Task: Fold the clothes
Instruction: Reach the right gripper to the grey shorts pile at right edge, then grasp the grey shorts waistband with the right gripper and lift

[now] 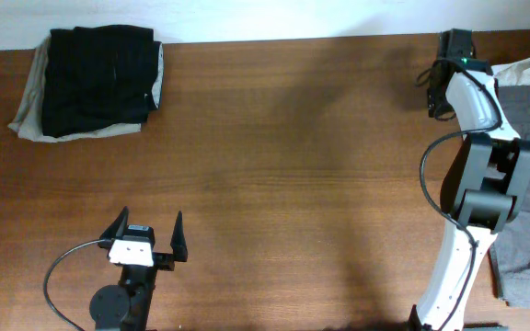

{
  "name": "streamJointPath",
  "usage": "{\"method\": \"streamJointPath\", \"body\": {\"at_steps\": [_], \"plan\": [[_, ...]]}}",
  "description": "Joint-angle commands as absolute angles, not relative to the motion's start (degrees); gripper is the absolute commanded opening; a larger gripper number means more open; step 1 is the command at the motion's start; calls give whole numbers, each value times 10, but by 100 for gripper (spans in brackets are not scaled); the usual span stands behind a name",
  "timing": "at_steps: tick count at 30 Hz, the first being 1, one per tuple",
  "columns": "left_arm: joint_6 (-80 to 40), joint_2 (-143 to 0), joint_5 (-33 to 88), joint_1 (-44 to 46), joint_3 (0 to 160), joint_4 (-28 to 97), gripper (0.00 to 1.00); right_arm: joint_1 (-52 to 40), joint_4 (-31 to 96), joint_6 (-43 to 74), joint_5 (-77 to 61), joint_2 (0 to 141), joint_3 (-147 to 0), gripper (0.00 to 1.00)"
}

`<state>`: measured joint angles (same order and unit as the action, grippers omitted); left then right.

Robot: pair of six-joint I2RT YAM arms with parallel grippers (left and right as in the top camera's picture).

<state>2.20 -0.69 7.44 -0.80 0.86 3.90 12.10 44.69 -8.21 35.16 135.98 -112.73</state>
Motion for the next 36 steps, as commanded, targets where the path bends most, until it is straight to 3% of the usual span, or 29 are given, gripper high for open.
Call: {"method": "streamJointPath", "body": {"at_steps": [1, 14, 17, 26, 30, 36], "plan": [[31, -4, 77, -10, 5, 39, 99, 132, 427, -87, 371, 1378, -1145, 99], [31, -4, 77, -10, 5, 39, 99, 170, 398, -103, 301, 1403, -1145, 100], [31, -4, 77, -10, 5, 39, 99, 171, 400, -107, 287, 1406, -1145, 95], [31, -4, 77, -10, 5, 39, 99, 181, 397, -107, 277, 1412, -1145, 95], [31, -4, 77, -10, 5, 39, 99, 183, 400, -107, 248, 1412, -1145, 83], [31, -4, 77, -10, 5, 39, 99, 186, 398, -107, 246, 1412, -1145, 79]]}}
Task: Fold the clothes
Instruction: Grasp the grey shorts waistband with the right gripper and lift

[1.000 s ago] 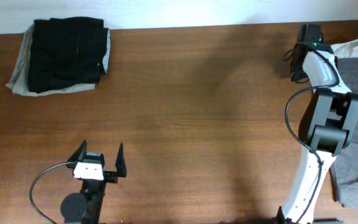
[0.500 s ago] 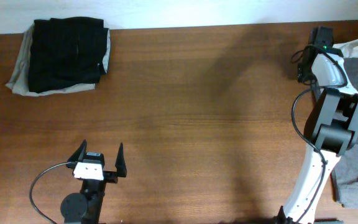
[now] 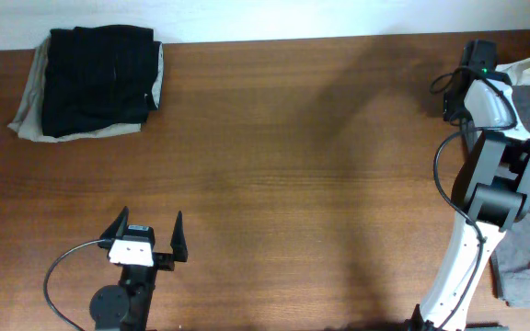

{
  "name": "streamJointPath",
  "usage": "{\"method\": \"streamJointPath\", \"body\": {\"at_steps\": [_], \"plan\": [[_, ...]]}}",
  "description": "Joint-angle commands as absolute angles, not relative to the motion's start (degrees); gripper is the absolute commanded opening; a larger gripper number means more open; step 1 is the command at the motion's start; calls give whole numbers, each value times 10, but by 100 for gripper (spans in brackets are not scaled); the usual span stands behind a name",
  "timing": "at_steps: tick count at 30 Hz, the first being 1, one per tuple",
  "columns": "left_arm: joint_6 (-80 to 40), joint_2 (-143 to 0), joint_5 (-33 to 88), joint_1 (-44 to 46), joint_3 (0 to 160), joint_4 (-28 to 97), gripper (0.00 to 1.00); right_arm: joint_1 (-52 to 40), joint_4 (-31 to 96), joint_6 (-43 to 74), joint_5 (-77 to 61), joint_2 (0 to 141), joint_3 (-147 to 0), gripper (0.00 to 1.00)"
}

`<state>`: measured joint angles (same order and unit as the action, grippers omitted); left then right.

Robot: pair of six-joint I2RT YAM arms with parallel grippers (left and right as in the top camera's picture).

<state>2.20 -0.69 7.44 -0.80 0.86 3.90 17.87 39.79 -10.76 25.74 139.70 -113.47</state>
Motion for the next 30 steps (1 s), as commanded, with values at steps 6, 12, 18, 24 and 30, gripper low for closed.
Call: {"method": "streamJointPath", "body": {"at_steps": [6, 12, 18, 24, 30], "plan": [[31, -4, 77, -10, 5, 39, 99, 197, 396, -116, 246, 1413, -1145, 79], [31, -4, 77, -10, 5, 39, 99, 200, 394, -122, 251, 1413, -1145, 78], [31, -4, 77, -10, 5, 39, 99, 200, 396, -119, 250, 1413, -1145, 45], [31, -4, 77, -10, 5, 39, 99, 199, 395, -84, 279, 1408, -1145, 27], [31, -4, 77, -10, 5, 40, 99, 199, 397, -58, 292, 1396, -1153, 5]]}}
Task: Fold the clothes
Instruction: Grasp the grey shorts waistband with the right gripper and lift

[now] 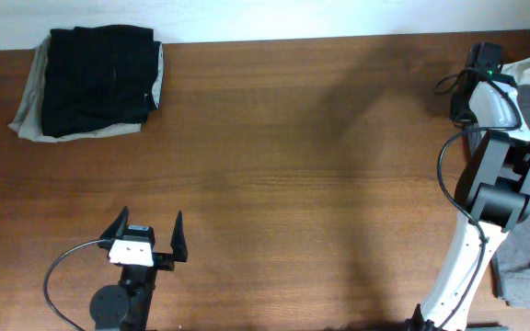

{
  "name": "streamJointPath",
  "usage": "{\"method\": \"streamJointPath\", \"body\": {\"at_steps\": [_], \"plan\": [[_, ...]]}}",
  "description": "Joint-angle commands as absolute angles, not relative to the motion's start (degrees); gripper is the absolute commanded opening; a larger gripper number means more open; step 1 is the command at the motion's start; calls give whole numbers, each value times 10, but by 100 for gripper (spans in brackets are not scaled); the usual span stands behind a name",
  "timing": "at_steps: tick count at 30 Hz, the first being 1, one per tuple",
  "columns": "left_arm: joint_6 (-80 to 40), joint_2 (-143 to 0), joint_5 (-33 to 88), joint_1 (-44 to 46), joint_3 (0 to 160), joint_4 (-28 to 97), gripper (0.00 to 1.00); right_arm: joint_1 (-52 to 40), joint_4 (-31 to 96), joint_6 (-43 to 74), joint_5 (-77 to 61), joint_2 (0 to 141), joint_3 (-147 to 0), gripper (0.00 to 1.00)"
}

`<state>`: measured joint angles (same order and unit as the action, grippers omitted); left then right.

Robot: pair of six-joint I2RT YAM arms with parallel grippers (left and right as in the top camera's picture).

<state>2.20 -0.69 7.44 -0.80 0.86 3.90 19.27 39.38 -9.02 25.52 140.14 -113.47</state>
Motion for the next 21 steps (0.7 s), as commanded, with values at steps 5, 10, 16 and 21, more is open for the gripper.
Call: {"method": "streamJointPath", "body": {"at_steps": [5, 10, 16, 21], "plan": [[31, -4, 77, -10, 5, 39, 99, 199, 410, -10, 289, 1374, -1171, 4], [31, -4, 77, -10, 5, 39, 99, 200, 426, 11, 291, 1329, -1172, 4], [31, -4, 77, -10, 5, 39, 99, 202, 448, 50, 289, 1265, -1172, 4], [31, -4, 77, -10, 5, 40, 99, 193, 478, 65, 287, 1189, -1172, 4]]}}
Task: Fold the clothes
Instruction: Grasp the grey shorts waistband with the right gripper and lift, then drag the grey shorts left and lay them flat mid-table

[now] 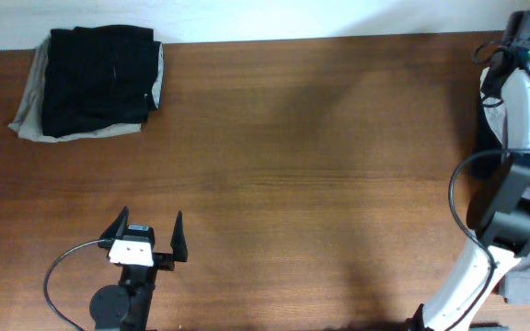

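Observation:
A folded stack sits at the far left corner: a black garment [97, 78] lying on a beige one [28, 108]. At the right edge, a bit of grey cloth shows below my right arm, which covers the rest of that pile. The right gripper's wrist [525, 32] is at the far right corner; its fingers are hidden beneath it. My left gripper [149, 230] rests open near the front edge with nothing between its fingers.
The brown wooden table [293, 165] spans the view, with a white wall along its far edge. The right arm's black and white links [513, 198] stand over the right edge. A black cable [58, 276] loops beside the left arm's base.
My right wrist has moved right and toward the far corner, and the arm now hides the beige and grey cloth that showed beside it. The left gripper has not moved.
My right wrist first stood at the far edge, left of the pile of cloth at the right. At each later moment it was further right, over the pile's edge, and now sits in the far right corner. The left arm and the folded stack stayed put.

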{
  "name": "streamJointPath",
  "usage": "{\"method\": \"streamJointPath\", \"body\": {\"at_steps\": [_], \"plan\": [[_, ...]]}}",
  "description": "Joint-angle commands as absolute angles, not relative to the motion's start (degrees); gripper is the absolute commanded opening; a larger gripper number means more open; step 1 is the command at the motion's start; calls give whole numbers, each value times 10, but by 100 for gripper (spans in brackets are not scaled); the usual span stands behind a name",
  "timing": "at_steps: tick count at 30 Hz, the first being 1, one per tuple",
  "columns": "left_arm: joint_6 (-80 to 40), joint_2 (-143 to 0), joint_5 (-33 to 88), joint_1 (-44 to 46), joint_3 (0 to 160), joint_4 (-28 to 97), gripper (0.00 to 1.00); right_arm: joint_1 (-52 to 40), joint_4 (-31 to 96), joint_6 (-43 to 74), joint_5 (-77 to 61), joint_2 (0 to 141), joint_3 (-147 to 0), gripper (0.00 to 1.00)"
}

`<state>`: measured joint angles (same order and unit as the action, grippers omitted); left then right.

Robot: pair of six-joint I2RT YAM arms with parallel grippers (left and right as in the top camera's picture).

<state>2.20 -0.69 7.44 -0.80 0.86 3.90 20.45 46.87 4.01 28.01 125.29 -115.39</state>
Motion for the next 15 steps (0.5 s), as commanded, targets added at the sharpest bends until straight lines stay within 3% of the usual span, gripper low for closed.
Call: {"method": "streamJointPath", "body": {"at_steps": [1, 7, 15], "plan": [[31, -4, 77, -10, 5, 39, 99, 188, 482, 65, 287, 1181, -1172, 4], [31, -4, 77, -10, 5, 39, 99, 114, 504, 65, 277, 1098, -1172, 4], [31, -4, 77, -10, 5, 39, 99, -82, 507, 110, 159, 1094, -1172, 4]]}}
